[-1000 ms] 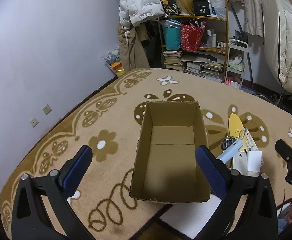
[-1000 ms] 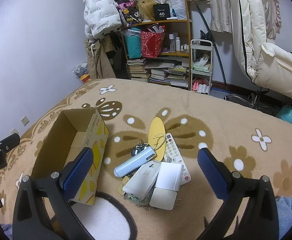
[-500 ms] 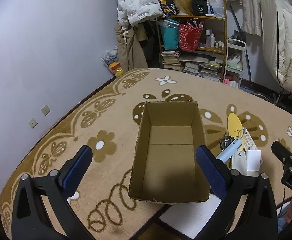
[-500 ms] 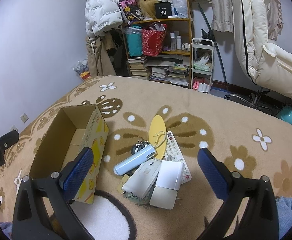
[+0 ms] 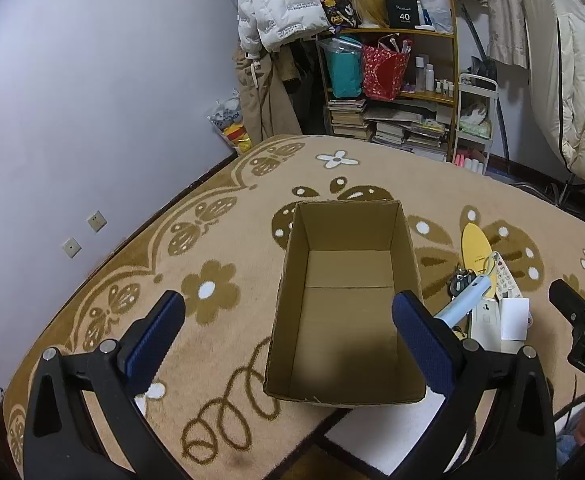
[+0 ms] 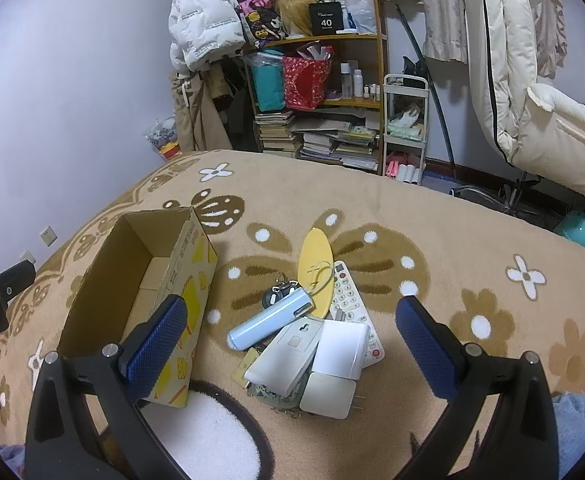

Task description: Organize rigid objects

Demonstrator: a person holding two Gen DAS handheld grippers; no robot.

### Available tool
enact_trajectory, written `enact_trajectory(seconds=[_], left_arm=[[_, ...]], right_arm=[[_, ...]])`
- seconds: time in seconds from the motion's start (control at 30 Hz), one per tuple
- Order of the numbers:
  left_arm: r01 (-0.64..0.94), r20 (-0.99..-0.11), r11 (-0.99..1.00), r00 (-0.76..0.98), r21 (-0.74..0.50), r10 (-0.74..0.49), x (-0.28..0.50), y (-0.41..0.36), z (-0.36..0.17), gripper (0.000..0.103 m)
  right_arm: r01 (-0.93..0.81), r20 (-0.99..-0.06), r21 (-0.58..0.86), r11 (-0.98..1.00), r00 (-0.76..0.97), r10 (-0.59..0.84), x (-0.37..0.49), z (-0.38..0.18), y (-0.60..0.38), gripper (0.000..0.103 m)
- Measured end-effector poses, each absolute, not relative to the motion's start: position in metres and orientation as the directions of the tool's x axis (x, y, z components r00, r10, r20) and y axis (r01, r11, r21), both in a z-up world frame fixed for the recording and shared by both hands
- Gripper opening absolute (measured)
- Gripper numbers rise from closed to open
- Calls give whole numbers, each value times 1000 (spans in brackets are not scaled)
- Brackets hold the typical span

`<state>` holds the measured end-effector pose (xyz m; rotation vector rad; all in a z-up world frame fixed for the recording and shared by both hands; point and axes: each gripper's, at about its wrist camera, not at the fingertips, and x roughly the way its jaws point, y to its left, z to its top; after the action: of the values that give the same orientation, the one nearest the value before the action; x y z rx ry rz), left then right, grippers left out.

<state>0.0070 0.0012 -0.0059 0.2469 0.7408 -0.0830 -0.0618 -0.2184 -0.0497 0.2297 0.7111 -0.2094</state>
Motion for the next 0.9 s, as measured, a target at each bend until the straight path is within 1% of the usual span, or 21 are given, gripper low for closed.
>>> enact_trajectory(seconds=[0.9], left_arm=[[156, -681, 967, 732, 199, 22, 8, 4, -7, 102]], right_arm=[[254, -666, 132, 958, 739, -104, -62, -47, -219, 103]])
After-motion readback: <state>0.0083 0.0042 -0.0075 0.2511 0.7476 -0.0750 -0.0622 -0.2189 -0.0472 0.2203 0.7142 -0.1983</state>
